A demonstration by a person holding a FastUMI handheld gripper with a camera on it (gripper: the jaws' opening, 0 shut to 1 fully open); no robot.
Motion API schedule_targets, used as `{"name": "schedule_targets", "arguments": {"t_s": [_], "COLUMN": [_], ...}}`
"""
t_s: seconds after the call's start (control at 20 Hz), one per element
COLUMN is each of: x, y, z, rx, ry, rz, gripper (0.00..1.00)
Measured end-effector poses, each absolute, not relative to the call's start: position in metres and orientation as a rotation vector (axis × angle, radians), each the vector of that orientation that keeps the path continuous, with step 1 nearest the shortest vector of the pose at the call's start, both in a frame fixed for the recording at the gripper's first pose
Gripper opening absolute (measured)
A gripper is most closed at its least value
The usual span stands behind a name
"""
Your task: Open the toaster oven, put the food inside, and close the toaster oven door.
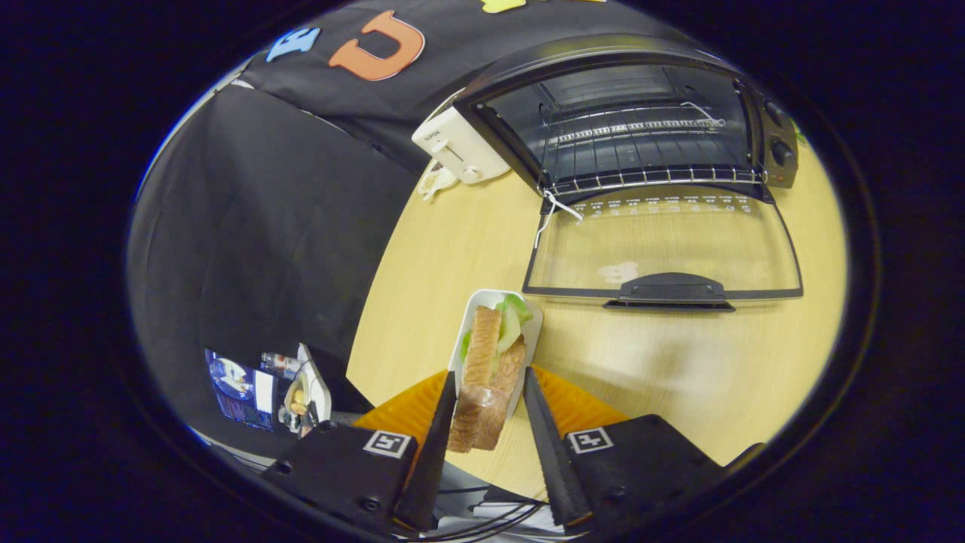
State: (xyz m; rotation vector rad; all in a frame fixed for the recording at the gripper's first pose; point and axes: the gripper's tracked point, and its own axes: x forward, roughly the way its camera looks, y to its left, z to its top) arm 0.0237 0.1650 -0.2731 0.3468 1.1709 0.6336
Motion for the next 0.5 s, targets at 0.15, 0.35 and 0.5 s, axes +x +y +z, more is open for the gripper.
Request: {"name": "schedule_targets", "arguments": {"t_s": [0.15, 0.35, 0.5], "x": [0.0216, 0.0228, 0.0229], "y": [0.1660, 0.1682, 0.1669], "z": [-0.2751, -0.2752, -0.2704], "rx": [0.338, 0.375, 0.403], "ry": [1.185, 1.180, 1.165], "rz": [0.644, 0.646, 0.658], "gripper": [0.50, 0.43, 0.39]}}
